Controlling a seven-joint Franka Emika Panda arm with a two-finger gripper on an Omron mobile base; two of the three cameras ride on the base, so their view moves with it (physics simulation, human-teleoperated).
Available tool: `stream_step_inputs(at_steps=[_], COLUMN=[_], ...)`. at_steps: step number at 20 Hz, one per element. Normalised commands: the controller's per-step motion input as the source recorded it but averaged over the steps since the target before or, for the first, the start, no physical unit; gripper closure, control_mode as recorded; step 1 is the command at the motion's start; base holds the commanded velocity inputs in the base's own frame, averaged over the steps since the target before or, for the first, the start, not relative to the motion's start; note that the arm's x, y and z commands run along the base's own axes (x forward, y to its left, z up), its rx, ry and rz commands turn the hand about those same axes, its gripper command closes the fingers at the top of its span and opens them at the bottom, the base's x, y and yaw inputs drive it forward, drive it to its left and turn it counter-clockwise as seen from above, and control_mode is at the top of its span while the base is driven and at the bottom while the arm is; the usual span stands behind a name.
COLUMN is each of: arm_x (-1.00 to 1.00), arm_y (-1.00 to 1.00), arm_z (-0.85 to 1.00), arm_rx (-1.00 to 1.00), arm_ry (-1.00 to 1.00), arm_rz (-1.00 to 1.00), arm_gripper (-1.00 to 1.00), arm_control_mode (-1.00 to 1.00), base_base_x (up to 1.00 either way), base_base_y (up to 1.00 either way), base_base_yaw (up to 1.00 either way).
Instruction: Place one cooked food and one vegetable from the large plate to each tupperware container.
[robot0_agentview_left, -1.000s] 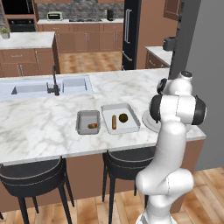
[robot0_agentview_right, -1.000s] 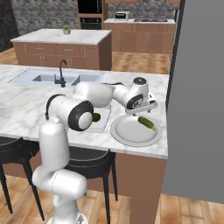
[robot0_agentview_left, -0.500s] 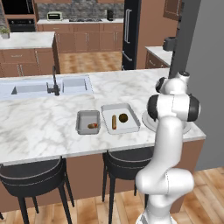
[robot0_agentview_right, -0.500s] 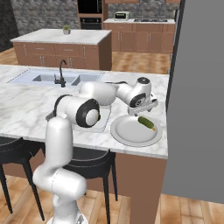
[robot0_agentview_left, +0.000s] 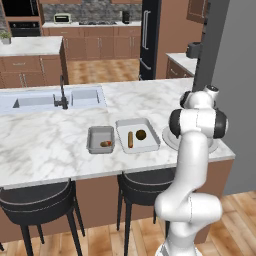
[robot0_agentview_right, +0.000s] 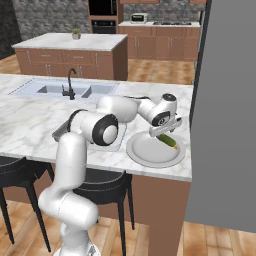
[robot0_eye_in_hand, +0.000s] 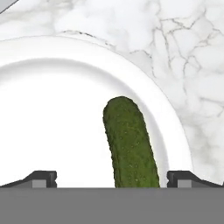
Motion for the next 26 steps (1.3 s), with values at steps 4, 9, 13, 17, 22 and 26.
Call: stream_step_inputs(at_steps=[4,9,13,17,22,26], arm_x=[-0.03,0.22,0.08,0.03,0.00,-0.46], arm_y=[0.01,0.00,-0.01,-0.01,0.02,0.26], arm_z=[-0.30,-0.02,-0.23,-0.32,-0.67,-0.32], arm_rx=[-0.05,0.00,0.00,0.00,-0.03,-0.03], arm_ry=[-0.02,-0.09,0.00,0.00,0.04,-0.01], arm_rz=[0.10,0.13,0.13,0.10,0.07,0.04], arm_gripper=[-1.00,-1.00,-1.00,-1.00,1.00,1.00], arm_control_mode=[-1.00,-1.00,-1.00,-1.00,-1.00,-1.00], base_base_x=[0.00,0.00,0.00,0.00,0.00,0.00], base_base_y=[0.00,0.00,0.00,0.00,0.00,0.00], base_base_yaw=[0.00,0.00,0.00,0.00,0.00,0.00])
